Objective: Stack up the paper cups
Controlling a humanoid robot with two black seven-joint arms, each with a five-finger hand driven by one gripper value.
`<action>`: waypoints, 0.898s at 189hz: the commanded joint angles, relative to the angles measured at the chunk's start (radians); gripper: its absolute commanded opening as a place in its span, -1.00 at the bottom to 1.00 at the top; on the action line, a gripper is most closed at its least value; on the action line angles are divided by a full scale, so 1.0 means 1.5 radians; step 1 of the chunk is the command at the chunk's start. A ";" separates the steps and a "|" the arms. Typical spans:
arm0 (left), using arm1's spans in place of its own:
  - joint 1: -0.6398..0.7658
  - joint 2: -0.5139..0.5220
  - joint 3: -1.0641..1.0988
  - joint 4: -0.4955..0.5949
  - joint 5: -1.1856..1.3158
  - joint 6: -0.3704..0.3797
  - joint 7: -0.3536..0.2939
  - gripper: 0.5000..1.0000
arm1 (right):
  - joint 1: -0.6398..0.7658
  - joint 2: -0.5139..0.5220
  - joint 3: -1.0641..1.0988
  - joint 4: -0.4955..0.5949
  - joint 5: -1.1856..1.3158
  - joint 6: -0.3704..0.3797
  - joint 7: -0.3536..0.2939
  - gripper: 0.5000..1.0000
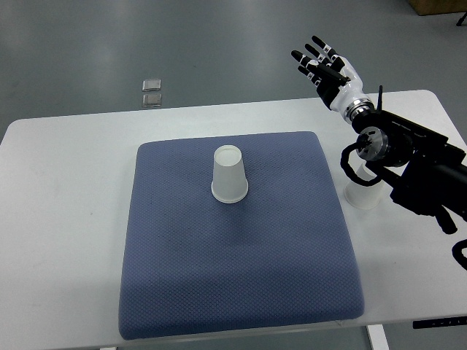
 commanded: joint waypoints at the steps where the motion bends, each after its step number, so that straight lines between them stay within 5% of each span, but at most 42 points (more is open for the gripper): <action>1: 0.000 0.000 0.000 0.002 0.000 0.000 0.000 1.00 | 0.003 -0.003 0.000 -0.004 0.000 0.000 0.000 0.65; 105: 0.000 0.000 0.000 0.002 0.000 0.000 0.000 1.00 | 0.061 -0.023 -0.023 0.000 -0.055 -0.011 -0.011 0.65; 170: 0.000 0.000 0.000 0.001 0.000 0.000 0.000 1.00 | 0.138 -0.135 -0.190 0.036 -0.204 -0.006 -0.055 0.65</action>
